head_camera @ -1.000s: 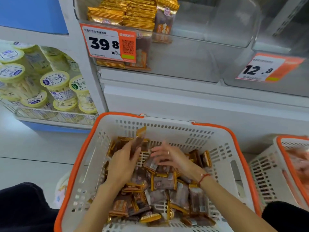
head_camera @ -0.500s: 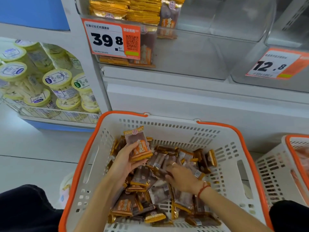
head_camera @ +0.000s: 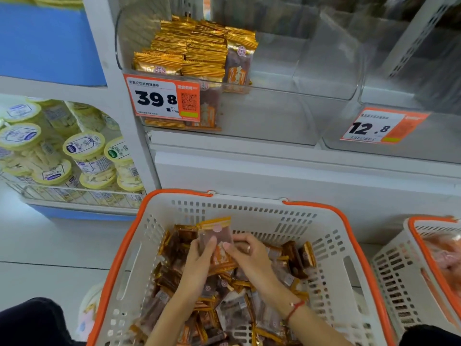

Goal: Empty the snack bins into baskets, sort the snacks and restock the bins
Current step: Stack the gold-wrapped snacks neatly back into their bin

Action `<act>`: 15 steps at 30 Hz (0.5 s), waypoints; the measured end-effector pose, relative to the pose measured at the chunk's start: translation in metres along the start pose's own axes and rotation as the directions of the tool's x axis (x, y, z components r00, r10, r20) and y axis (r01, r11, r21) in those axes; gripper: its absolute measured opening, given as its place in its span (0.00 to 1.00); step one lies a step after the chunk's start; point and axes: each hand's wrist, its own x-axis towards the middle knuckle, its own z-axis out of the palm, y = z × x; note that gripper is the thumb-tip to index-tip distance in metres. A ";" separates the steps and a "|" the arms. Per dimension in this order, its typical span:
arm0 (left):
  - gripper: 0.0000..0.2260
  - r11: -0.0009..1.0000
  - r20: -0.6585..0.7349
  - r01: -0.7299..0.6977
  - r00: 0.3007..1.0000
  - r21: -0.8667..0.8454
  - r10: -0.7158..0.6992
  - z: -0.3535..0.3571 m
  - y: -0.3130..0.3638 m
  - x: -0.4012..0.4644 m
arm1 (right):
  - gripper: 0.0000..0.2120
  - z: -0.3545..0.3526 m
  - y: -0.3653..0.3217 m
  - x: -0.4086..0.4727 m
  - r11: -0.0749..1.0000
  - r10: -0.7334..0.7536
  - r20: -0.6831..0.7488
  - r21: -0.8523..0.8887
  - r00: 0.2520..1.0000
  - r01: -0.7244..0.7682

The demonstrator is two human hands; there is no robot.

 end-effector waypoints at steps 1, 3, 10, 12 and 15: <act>0.20 1.000 -0.025 -0.025 0.999 -0.001 0.025 -0.001 -0.002 -0.002 | 0.08 0.003 0.001 0.002 1.000 -0.012 0.022 -0.013 1.000 0.013; 0.13 0.998 -0.119 -0.066 0.991 -0.003 0.065 -0.011 -0.007 0.001 | 0.10 0.002 0.014 0.016 0.993 -0.026 -0.008 -0.113 1.000 0.025; 0.09 0.949 -0.210 -0.129 0.975 -0.289 0.069 -0.047 0.020 0.002 | 0.38 -0.018 0.111 0.064 0.207 0.181 0.232 -0.959 0.956 0.194; 0.08 0.947 -0.201 -0.137 0.976 -0.290 0.080 -0.048 0.024 0.004 | 0.38 -0.011 0.130 0.063 -0.003 0.108 0.272 -0.962 0.956 0.274; 0.09 0.955 -0.199 -0.103 0.979 -0.277 0.048 -0.048 0.026 0.006 | 0.32 0.000 0.135 0.063 -0.092 -0.028 0.245 -0.966 0.969 0.242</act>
